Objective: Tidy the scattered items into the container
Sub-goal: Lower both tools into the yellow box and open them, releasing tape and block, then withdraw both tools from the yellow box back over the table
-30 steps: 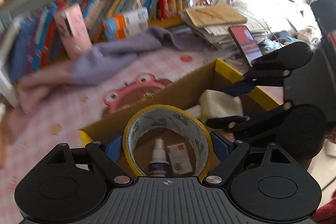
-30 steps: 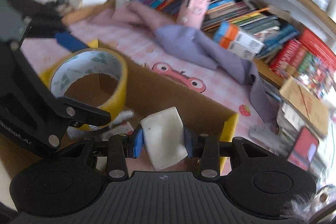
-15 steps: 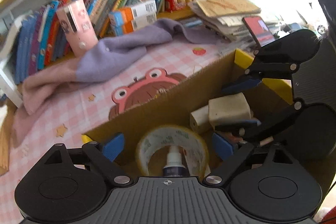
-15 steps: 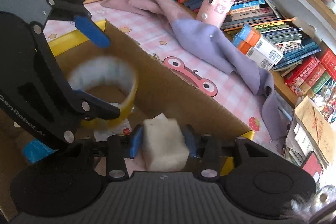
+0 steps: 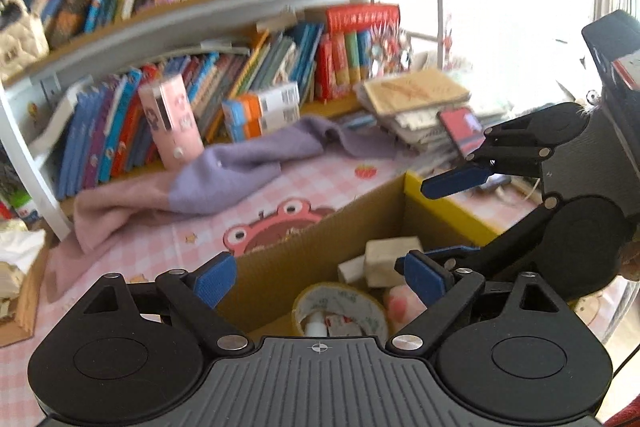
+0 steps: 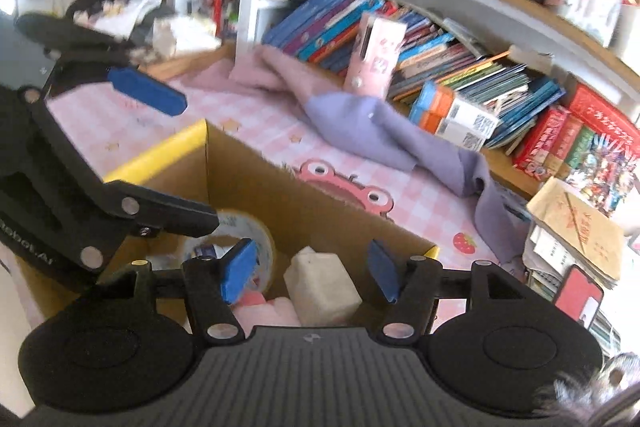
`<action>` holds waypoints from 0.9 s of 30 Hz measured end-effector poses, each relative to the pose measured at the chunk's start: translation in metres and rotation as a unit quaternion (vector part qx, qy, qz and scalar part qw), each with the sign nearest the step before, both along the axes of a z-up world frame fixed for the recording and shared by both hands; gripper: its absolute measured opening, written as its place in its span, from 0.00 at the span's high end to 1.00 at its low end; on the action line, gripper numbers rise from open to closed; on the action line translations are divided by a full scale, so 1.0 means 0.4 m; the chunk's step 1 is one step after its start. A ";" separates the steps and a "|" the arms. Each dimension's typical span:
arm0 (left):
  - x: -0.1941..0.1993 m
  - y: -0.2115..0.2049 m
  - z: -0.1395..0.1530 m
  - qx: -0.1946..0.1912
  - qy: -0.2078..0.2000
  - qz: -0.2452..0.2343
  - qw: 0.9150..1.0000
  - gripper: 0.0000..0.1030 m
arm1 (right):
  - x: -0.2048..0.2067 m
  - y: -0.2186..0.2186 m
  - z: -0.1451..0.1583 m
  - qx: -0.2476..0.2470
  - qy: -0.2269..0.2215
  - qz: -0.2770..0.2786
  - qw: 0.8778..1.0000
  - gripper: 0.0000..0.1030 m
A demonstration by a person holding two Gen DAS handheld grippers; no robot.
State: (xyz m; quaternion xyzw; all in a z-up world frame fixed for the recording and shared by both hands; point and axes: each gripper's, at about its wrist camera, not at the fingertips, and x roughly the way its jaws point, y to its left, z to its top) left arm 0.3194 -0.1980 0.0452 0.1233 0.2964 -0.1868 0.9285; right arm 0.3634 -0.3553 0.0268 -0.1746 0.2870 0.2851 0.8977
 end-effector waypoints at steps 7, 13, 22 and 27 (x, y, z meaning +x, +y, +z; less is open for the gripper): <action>-0.114 0.057 0.056 -0.030 -0.055 0.052 0.997 0.07 | -0.092 -0.034 0.079 0.048 -0.045 -0.048 0.997 0.42; -0.216 0.115 0.077 -0.043 -0.073 0.110 0.990 0.06 | -0.191 -0.046 0.128 0.071 -0.073 -0.082 0.991 0.40; -0.376 0.195 0.061 -0.067 -0.100 0.206 0.971 0.06 | -0.333 -0.035 0.120 0.102 -0.072 -0.158 0.979 0.30; -0.450 0.207 0.021 -0.054 -0.093 0.216 0.971 0.05 | -0.408 0.005 0.072 0.093 -0.055 -0.199 0.974 0.24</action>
